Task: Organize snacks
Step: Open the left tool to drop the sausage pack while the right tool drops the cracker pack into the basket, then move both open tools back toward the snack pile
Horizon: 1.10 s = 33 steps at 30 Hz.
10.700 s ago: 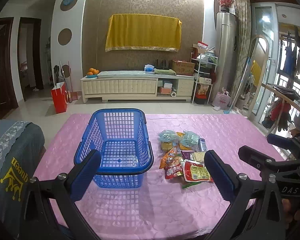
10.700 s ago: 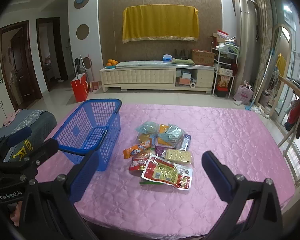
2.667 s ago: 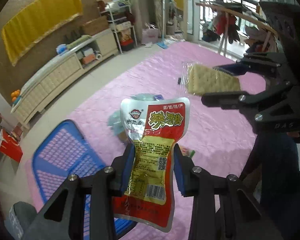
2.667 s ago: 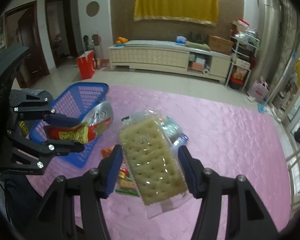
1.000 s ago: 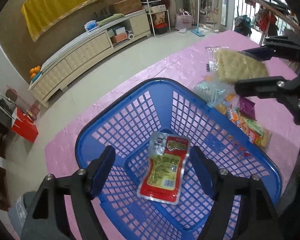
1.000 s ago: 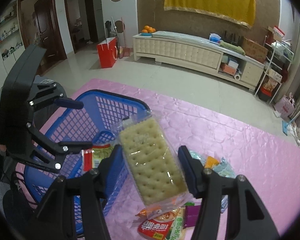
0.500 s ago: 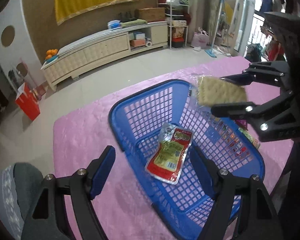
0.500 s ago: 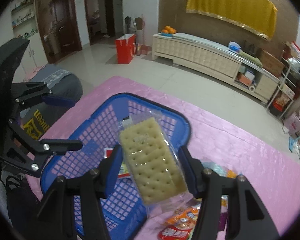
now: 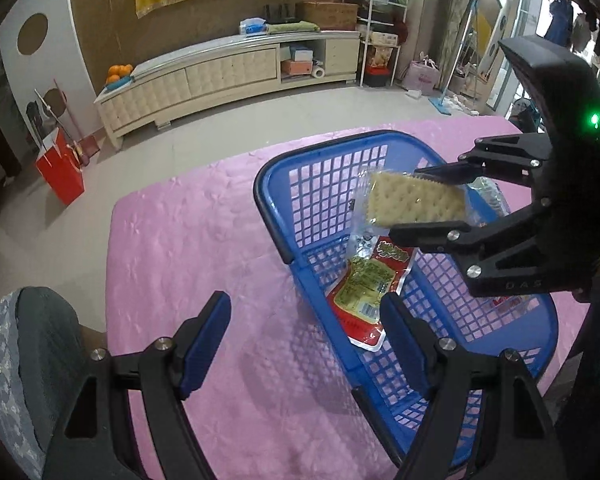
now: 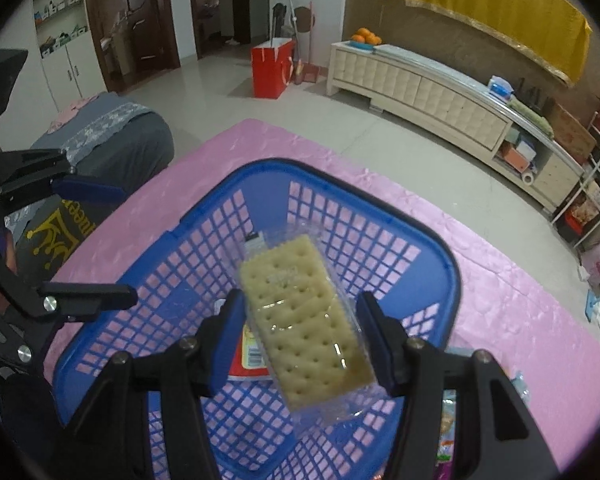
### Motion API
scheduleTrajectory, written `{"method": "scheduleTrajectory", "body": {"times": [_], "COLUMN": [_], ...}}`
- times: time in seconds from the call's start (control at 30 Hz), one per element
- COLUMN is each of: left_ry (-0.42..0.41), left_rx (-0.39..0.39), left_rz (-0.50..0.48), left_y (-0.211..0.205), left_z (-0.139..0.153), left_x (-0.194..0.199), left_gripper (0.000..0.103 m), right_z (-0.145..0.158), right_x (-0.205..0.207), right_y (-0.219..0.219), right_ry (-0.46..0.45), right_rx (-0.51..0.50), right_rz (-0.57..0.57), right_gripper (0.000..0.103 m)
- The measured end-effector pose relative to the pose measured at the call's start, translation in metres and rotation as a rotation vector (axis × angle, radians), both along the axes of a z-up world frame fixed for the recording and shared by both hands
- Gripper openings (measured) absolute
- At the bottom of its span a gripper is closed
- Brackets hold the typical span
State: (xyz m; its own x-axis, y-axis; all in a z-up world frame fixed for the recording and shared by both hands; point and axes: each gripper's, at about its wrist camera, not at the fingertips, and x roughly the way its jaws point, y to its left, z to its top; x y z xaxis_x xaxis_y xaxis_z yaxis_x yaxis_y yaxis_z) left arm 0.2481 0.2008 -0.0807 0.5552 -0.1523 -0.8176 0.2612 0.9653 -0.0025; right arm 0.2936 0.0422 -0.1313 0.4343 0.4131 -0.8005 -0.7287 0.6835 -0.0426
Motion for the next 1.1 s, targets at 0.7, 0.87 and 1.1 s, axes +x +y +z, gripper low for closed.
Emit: {"method": "scheduleTrajectory", "body": {"times": [0.7,0.87,1.1], "left_ry": [-0.063,-0.116,-0.161], "left_rx": [0.04,0.049,0.055], "left_rz": [0.019,-0.009,-0.055], "left_y": [-0.033,-0.064,-0.109], "left_z": [0.043,0.068,0.09], "left_x": [-0.032,-0.056,-0.078], "left_gripper": [0.075,0.075,0.075], "right_z": [0.042,0.068,0.091], "right_x": [-0.022,-0.04,-0.062], "right_y": [-0.041,-0.081,-0.141], "right_ry": [-0.091,-0.084,-0.094], "right_rx": [0.056,0.094,0.146], "right_rz": [-0.048,-0.088,-0.163], "right_gripper": [0.096,0.096,0.096]}}
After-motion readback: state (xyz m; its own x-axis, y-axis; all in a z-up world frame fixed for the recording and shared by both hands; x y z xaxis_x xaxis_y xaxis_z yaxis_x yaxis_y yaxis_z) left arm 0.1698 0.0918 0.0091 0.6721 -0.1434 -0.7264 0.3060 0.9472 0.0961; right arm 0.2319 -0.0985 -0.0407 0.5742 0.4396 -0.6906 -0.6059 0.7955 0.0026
